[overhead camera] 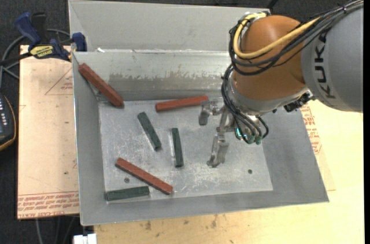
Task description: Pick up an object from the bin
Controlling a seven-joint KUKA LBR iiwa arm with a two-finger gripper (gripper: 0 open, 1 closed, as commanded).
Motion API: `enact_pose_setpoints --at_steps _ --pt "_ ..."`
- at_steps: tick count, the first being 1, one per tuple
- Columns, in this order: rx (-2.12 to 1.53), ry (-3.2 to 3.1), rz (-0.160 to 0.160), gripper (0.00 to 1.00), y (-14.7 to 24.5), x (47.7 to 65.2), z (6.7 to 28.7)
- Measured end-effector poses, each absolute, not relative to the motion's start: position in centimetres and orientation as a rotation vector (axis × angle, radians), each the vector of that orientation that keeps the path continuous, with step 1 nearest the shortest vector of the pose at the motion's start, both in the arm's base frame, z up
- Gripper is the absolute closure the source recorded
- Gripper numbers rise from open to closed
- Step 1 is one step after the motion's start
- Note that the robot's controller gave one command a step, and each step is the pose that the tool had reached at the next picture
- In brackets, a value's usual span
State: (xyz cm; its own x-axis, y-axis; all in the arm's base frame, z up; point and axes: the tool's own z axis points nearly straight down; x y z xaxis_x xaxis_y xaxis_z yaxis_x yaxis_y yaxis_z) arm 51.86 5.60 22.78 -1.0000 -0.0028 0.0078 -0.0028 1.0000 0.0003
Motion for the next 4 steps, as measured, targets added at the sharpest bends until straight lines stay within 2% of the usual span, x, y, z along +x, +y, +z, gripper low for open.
enact_pose_setpoints --at_steps 1,2,3,4 --pt "0.360 -3.115 -0.003 0.00 20.1 50.8 6.7" --pt "0.126 -3.142 -0.003 0.00 19.0 50.4 10.0" --pt "-0.094 -3.142 -0.003 0.00 19.2 50.2 10.6" --pt "-0.388 -3.114 -0.001 0.00 19.2 50.5 7.0"
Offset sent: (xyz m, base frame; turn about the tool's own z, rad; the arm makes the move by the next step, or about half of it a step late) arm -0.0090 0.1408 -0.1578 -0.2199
